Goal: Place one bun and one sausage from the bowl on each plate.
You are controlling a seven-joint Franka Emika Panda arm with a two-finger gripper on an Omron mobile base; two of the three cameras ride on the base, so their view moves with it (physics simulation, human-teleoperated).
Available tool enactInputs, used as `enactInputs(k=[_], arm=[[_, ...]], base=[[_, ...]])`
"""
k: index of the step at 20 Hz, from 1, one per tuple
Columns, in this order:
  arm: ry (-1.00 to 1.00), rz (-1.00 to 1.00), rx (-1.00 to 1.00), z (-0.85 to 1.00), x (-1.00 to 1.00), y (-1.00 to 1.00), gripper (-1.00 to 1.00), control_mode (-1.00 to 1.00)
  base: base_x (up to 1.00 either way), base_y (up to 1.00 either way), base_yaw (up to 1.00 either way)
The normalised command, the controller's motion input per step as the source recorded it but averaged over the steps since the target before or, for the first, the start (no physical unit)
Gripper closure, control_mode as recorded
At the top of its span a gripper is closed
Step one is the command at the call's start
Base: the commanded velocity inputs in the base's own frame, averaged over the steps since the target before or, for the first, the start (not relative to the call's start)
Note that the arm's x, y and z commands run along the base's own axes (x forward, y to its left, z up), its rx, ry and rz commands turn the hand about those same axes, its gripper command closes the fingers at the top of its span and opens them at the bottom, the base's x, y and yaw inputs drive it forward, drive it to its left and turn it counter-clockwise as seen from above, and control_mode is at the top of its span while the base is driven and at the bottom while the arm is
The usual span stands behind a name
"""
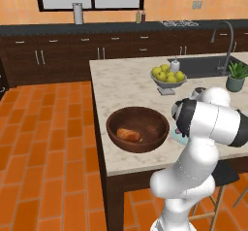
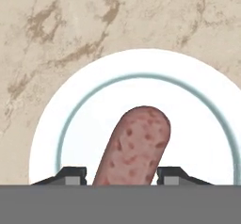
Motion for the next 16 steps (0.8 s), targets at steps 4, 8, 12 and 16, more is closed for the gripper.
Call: enactInputs(k=[4, 8, 12, 16], arm=[[-0.02, 0.0, 0.0, -0.01, 0.0, 0.0, -1.0, -1.0], [-0.04, 0.0, 0.0, 0.15, -0.03, 0.0, -1.0, -1.0], [-0.15, 0.13, 0.0, 0.83, -0.29, 0.0, -1.0, -1.0], [-0.07, 0.4, 0.0, 1.0, -0.43, 0.45, -1.0, -1.0]], base=[[0.0, 0.0, 0.0], [0.0, 0.0, 0.0], [0.0, 0.0, 0.0], [0.0, 0.0, 0.0]])
